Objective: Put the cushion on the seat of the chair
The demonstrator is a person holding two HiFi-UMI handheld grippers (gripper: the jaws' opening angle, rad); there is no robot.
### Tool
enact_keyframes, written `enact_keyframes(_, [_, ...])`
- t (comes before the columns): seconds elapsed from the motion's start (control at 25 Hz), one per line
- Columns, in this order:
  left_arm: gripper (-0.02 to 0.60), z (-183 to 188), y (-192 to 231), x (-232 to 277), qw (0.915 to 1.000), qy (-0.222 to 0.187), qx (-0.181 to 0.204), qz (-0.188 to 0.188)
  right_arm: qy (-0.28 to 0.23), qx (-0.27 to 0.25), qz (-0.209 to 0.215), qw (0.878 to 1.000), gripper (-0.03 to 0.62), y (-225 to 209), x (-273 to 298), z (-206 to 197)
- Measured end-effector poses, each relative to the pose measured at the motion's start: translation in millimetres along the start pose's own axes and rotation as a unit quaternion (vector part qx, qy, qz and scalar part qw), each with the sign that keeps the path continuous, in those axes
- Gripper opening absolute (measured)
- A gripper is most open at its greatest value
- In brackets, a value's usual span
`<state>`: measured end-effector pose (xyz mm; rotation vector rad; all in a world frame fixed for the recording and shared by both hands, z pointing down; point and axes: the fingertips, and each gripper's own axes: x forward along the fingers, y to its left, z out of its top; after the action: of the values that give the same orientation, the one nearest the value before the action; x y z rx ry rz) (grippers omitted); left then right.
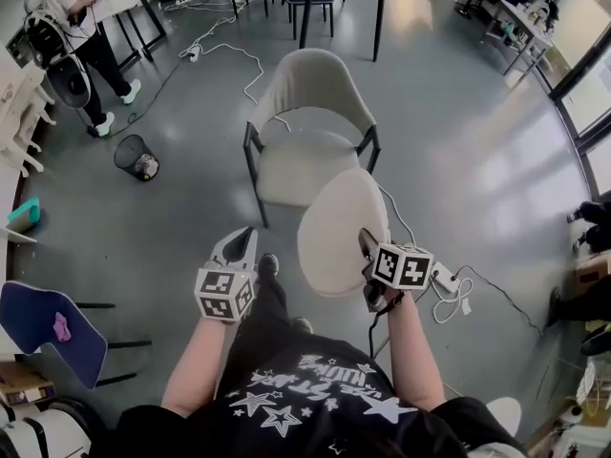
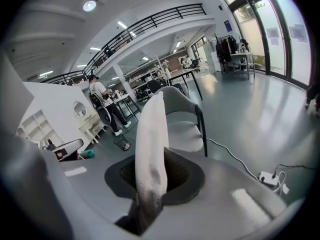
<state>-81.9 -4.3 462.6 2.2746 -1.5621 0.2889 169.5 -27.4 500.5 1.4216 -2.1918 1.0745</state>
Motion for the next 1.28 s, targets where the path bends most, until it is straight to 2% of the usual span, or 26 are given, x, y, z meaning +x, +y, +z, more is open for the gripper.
enact_keyframes(0.24, [0.009, 12, 21, 42, 0.9997, 0.005, -0.011, -0.022, 0.004, 0.007, -0.021, 1.0, 0.058, -3, 32, 24])
enact_keyframes(0.48, [0.009, 28, 63, 84, 0.9994, 0.017, -0.013, -0.029, 0.009, 0.013, -0.036, 0.999, 0.058, 0, 72, 58])
enact_keyframes(0.68, [0.009, 47, 90, 119, 0.9987, 0.03, -0.001, -0.042, 0.0, 0.023, -0.048, 0.999, 0.058, 3, 99, 90])
enact_keyframes(1.04, [0.009, 55, 127, 166, 0.9964, 0.06, -0.01, -0.059, 0.009, 0.069, -0.074, 0.995, 0.058, 4, 145, 107])
enact_keyframes(1.28, [0.009, 53, 151, 192, 0.9947, 0.077, -0.016, -0.067, 0.035, 0.084, -0.079, 0.993, 0.058, 6, 179, 110])
